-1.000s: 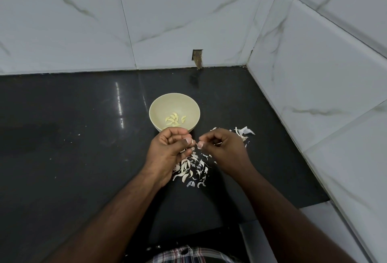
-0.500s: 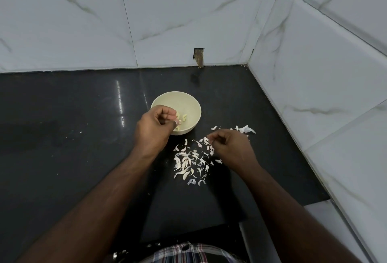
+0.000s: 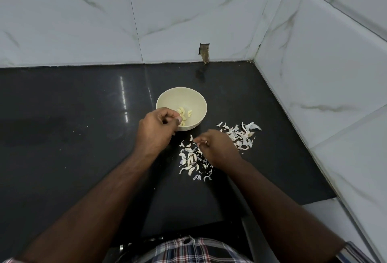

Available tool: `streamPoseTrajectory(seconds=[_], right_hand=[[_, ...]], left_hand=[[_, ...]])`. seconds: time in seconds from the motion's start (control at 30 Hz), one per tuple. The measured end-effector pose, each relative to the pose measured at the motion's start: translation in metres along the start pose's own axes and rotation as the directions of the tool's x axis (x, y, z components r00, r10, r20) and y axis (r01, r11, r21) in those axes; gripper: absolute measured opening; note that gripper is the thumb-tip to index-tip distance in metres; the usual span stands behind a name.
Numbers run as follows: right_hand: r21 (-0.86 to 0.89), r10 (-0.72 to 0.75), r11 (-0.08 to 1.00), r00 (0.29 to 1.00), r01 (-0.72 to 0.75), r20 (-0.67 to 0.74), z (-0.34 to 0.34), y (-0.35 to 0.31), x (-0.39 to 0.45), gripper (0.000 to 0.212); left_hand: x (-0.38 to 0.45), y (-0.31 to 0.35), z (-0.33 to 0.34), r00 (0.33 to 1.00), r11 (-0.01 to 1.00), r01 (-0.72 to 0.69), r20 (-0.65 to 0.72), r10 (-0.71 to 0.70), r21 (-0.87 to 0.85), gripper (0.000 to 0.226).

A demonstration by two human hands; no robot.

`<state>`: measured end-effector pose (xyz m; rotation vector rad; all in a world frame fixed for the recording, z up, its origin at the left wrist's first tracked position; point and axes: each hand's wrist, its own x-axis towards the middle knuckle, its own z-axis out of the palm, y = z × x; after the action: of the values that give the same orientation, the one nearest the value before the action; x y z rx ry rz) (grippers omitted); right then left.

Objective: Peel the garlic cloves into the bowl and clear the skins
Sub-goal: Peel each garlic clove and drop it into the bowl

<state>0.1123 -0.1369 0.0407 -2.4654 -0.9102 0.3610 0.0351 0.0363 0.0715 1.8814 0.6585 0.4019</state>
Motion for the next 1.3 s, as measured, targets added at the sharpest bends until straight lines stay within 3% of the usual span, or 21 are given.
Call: streamPoseTrajectory(seconds=[0.2,0.33,0.5,0.77,1.0,1.1,1.2,1.3], right_hand=[[-0.147,-0.052,0.987,0.993,0.068,0.109,0.011,-0.008,0.017,0.028],[-0.185,-0.043,0.98,0.99,0.067,0.135,0.013,-0.012,0.021,0.027],[-0.148,-0.039,0.988,0.995,0.052,0.09,0.012,-0.011,0.021,0.015],[-0.227,-0.048,0.97,0.987,0.083,0.155,0.022,-0.019,0.023,0.036],[-0.07,0.017,0.997,1.0,-0.016,0.004,0.023,-0.024,0.013,0.018],[0.121,0.136,0.984,0.99,-0.131,-0.032,0.013,-0.024,0.009,0.01],[0.371,0.21,0.909,0.978,-0.191,-0.01,0.01,-0.02,0.003,0.013],[0.659,0.246,0.727,0.969,-0.194,0.014,0.009,-0.019,-0.004,0.013]], left_hand=[[-0.018,-0.01,-0.003,0.997,0.998,0.042,0.064,-0.044,0.037,0.03],[-0.024,-0.017,-0.006,0.993,0.998,0.057,0.098,-0.06,0.032,0.019],[-0.026,-0.022,-0.008,0.986,0.991,0.082,0.138,-0.097,0.108,0.021],[-0.021,-0.038,-0.004,0.941,0.973,0.143,0.278,-0.191,0.182,0.011],[-0.022,-0.043,-0.001,0.936,0.976,0.138,0.301,-0.183,0.166,0.01],[-0.022,-0.042,0.0,0.932,0.982,0.135,0.317,-0.172,0.135,0.007],[-0.024,-0.039,0.006,0.924,0.987,0.155,0.345,-0.162,0.047,0.005],[-0.026,-0.033,0.013,0.927,0.979,0.179,0.35,-0.134,-0.099,0.006]])
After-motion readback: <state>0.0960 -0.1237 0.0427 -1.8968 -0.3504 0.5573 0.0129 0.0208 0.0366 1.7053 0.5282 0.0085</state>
